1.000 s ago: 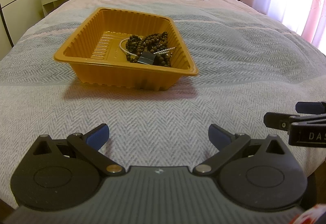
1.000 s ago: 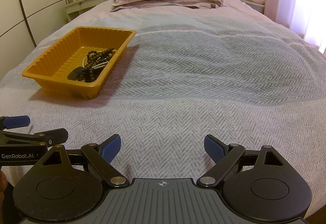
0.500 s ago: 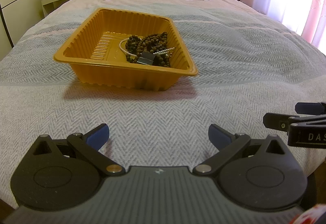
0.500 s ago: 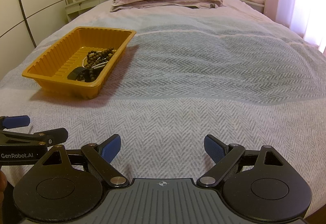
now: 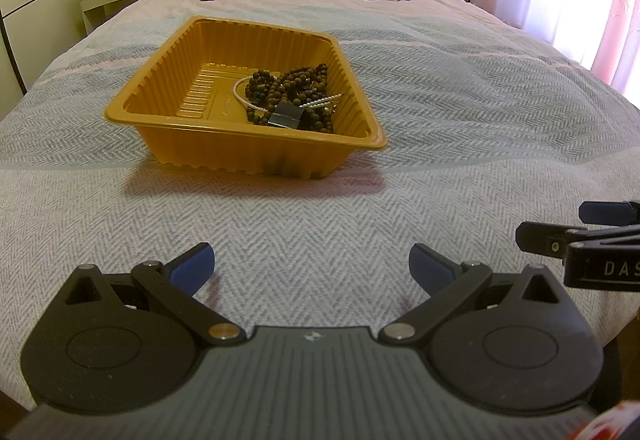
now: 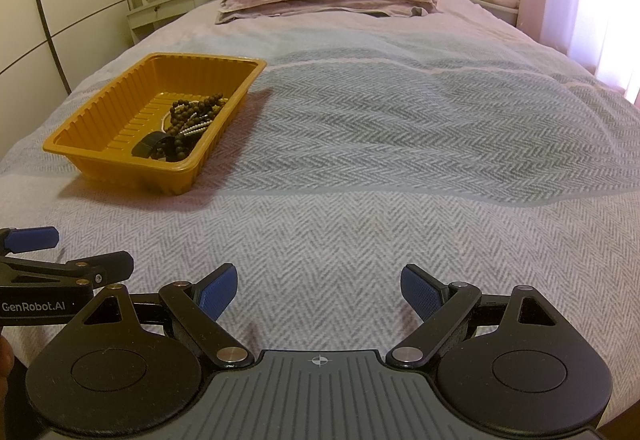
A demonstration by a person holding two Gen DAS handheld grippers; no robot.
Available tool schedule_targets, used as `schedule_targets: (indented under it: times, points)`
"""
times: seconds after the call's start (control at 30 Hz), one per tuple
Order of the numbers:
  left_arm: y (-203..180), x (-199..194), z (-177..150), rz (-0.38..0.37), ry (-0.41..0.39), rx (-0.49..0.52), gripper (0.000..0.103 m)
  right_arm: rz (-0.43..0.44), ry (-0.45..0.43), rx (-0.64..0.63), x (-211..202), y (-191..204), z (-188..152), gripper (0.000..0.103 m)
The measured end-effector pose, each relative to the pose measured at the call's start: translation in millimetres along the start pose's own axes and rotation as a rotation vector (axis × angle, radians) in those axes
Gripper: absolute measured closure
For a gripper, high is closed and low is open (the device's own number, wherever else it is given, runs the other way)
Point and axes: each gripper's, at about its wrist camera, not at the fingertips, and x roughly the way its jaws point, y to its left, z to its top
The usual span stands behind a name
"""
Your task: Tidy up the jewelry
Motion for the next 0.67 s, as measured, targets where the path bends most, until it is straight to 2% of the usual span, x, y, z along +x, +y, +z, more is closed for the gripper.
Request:
schedule_targets:
  times: [0.4,0.67]
  points:
    - [-0.8,-0.1,0.1,0.0,-0.003,0.004,0.0,-0.001,0.0,0.003,0.2,0.2,-0.5,0.015]
    - [-2.6,-4.6,0.9,-0.008,-0.04,0.006,0.0,-0.001,-0.001,0.003,-0.1,0.3,-0.6,0.015]
